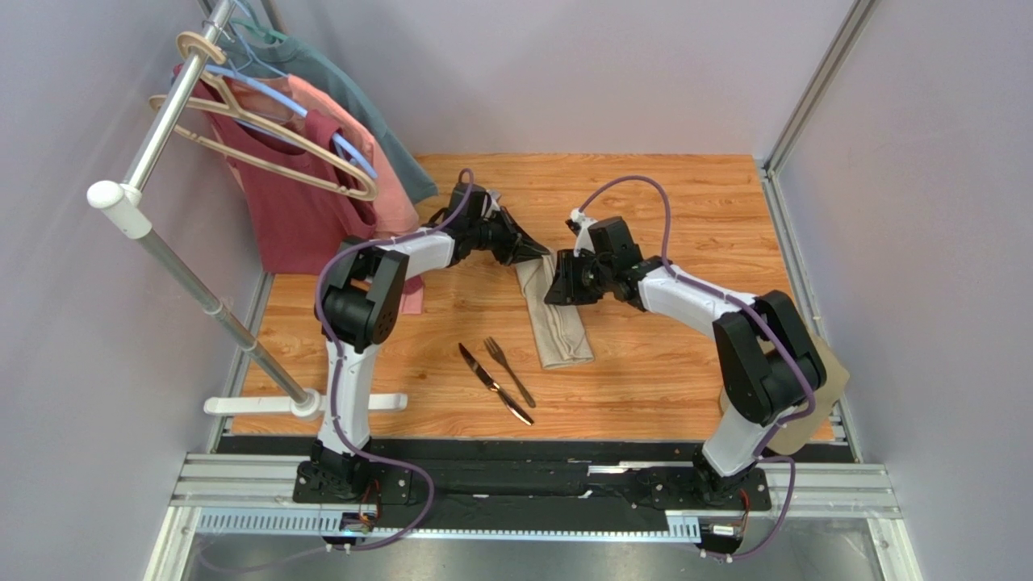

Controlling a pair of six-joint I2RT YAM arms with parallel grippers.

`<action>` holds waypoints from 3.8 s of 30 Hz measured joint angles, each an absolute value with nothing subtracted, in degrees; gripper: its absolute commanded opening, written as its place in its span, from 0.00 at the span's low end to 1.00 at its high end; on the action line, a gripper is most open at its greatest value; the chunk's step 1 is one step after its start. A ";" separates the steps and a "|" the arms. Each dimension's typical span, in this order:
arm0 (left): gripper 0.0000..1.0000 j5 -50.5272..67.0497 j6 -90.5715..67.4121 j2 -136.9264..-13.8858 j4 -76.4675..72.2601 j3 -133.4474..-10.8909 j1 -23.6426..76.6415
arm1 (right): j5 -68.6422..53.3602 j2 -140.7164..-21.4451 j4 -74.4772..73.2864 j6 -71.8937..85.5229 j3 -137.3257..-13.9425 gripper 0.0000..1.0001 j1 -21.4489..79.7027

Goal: Fold the napkin into a case and place the utensils inside
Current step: Pick up the top corner of the smaller rectangle folded napkin from the center of the board.

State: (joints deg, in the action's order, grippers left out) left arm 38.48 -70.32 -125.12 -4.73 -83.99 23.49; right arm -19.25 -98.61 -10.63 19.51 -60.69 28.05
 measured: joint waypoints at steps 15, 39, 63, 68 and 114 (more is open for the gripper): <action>0.00 36.77 -66.43 -125.12 -2.15 -83.70 23.11 | -24.91 -99.35 -4.99 25.50 -50.81 0.00 29.50; 0.00 35.92 -67.09 -125.05 8.93 -85.80 22.83 | -11.55 -99.55 0.54 13.13 -60.80 0.54 30.33; 0.00 37.08 -72.55 -125.05 11.62 -86.02 22.76 | 5.98 -102.26 17.41 1.50 -54.30 0.32 37.80; 0.00 37.08 -72.97 -125.05 11.84 -86.02 22.74 | 5.98 -103.42 17.37 1.48 -54.30 0.32 37.95; 0.21 38.41 -72.90 -125.05 10.76 -86.04 22.79 | 8.03 -103.70 13.17 2.04 -55.33 0.00 38.81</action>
